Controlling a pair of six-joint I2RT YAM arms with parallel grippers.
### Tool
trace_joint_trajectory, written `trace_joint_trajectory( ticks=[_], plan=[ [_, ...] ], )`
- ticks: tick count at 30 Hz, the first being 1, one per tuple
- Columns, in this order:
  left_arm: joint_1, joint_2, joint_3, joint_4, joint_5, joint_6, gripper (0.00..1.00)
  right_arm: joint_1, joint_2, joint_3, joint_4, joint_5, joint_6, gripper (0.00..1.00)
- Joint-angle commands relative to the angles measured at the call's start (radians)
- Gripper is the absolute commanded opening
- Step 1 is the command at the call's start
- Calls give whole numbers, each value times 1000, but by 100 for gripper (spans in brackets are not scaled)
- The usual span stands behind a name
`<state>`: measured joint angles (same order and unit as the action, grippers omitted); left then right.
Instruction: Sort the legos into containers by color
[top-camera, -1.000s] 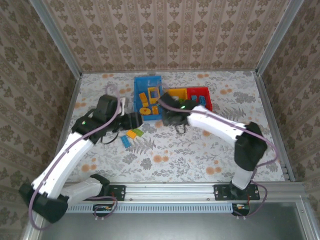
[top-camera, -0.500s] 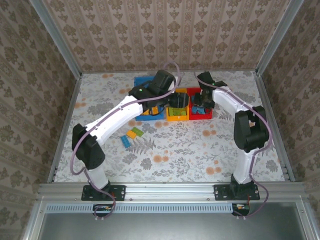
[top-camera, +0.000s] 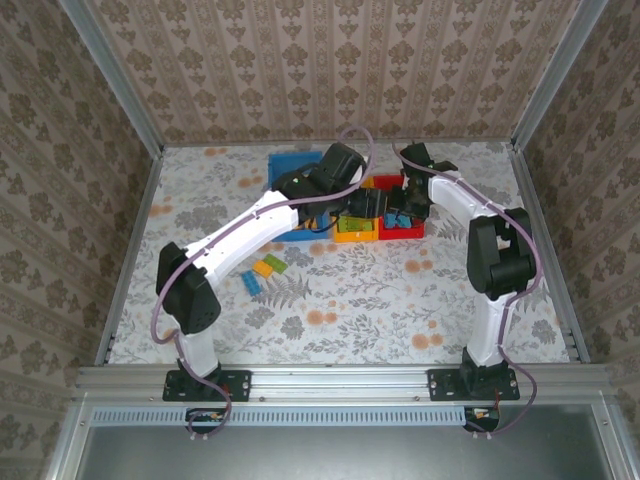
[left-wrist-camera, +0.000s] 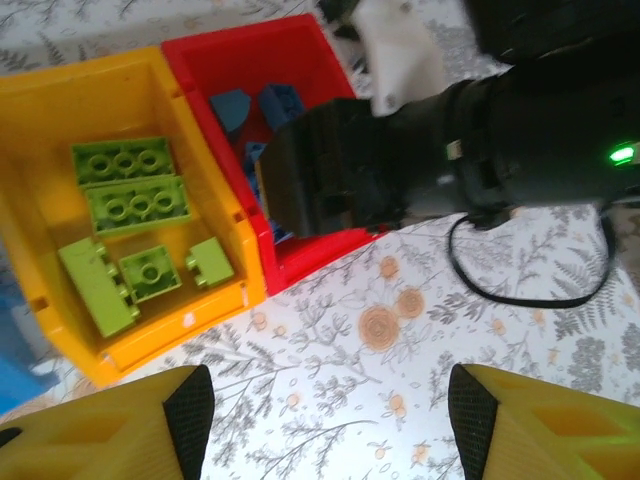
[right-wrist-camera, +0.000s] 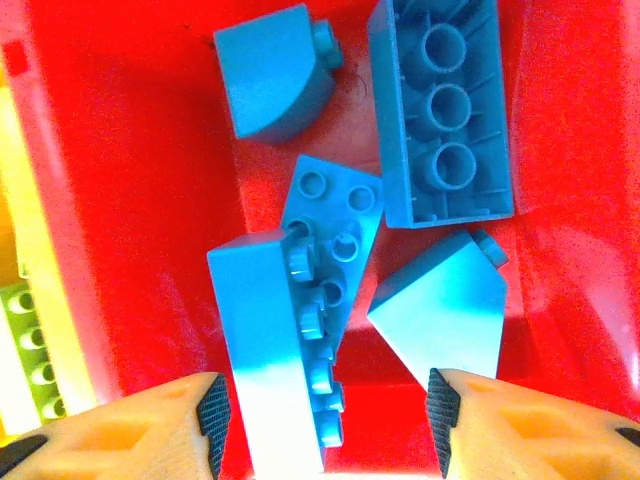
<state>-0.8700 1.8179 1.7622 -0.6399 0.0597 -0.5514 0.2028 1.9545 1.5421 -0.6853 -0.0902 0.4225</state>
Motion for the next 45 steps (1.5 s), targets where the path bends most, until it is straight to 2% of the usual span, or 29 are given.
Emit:
trace_joint_trajectory(
  ticks=[1,4,7,10,13,16,19,24,29,35,45],
  plan=[
    [7,-103,-66,-69,-104,-48,67,7,-127,-1,-16,32,15,58],
    [49,-184,-175,-133,-165,-155,67,35,-221,-38,1,92,0,58],
    [122,-283,-343,-163,-171,-303,65,98,-328,-124,69,121,-40,58],
    [213,-396,-535,-128,-144,-459,63,192,-437,-262,201,96,-91,60],
    [301,-466,-671,-77,-104,-595,59,328,-539,-416,351,60,-175,62],
    [364,-465,-713,-53,-82,-677,56,438,-610,-542,474,-20,-208,64],
    [396,-414,-700,-32,-54,-725,54,499,-626,-610,531,-69,-177,64],
    [405,-304,-650,-68,-36,-800,55,537,-609,-615,524,-82,-164,64],
    [407,-275,-681,-46,-45,-901,62,537,-597,-596,506,-76,-188,65],
    [445,-210,-700,-22,-3,-981,71,537,-585,-594,500,-88,-177,65],
    [466,-168,-716,-6,-18,-1086,70,537,-571,-580,489,-94,-183,65]
  ],
)
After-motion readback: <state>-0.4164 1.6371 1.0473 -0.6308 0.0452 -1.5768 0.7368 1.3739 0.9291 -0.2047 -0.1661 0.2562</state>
